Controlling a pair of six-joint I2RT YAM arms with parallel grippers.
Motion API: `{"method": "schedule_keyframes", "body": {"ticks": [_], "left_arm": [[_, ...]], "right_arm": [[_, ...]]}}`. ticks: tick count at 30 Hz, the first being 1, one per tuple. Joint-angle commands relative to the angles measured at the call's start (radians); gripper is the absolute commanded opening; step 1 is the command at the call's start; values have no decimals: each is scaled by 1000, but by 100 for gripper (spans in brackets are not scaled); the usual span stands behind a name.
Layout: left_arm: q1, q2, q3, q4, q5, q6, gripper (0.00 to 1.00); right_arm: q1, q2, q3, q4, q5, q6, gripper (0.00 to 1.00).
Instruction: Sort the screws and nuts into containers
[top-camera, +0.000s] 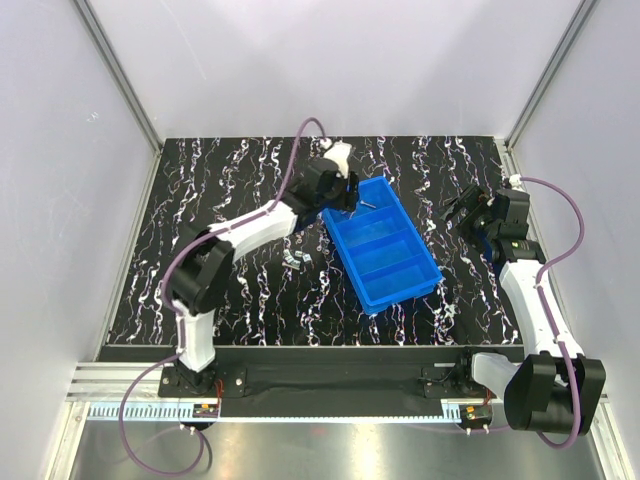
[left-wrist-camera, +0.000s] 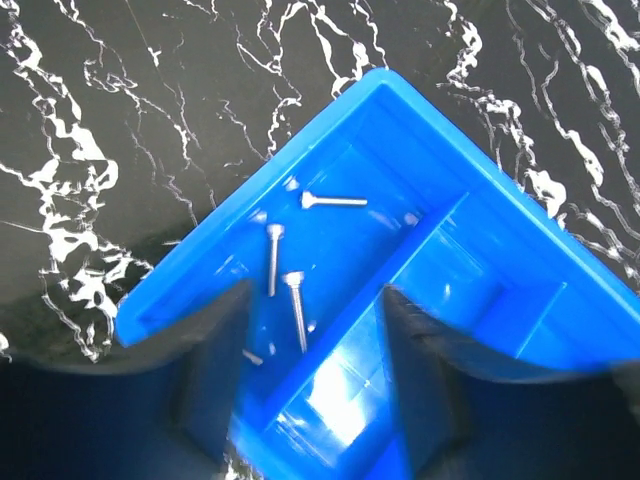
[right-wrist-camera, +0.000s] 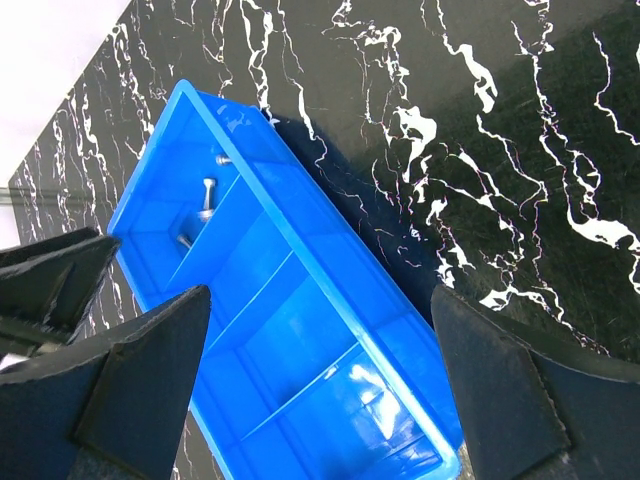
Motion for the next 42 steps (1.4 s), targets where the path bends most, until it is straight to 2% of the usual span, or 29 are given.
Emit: {"method": "schedule_keyframes", "body": {"ticks": [1,3,5,6,8,9,10,13,16,19,23,30,42], "left_arm": [[57,-182,-48,28,63,-33,69],[97,-307,-165,43,72,-87,75],[130,-437,-242,20,49,-124,78],[138,-478,-326,2,8,-168,78],[147,-553,-399,-84,-62,-219,79],[147,-606,-433,-118,-143,-271,79],[147,-634,-495,-180,-181,-300,78],[144,-684,-612,-236,-276,-389,76],[137,-665,-652,-278,-297,-460,73],[72,-625,-648,-314,-385,-526,72],[-10,-498,-591,-353,-455,-573,69],[-38,-336,-513,-393,-508,-645,63],[-41,-262,-528,-365,-514,-675,53]], "right_arm": [[3,-29,28,8,11,-9,100],[3,-32,24,9,5,-11,100],[3,-37,19,12,-5,-6,100],[3,-38,18,15,-6,-5,100],[3,-43,12,17,-17,-5,100],[3,-49,8,17,-18,-6,100],[3,-52,5,24,-18,-3,100],[3,-57,-15,41,-24,0,100],[3,-50,-28,52,-43,6,100],[5,-47,-31,46,-48,8,100],[3,-49,-41,51,-49,9,100],[3,-60,-36,32,-34,-8,100],[3,-49,-41,37,-12,-12,100]]}}
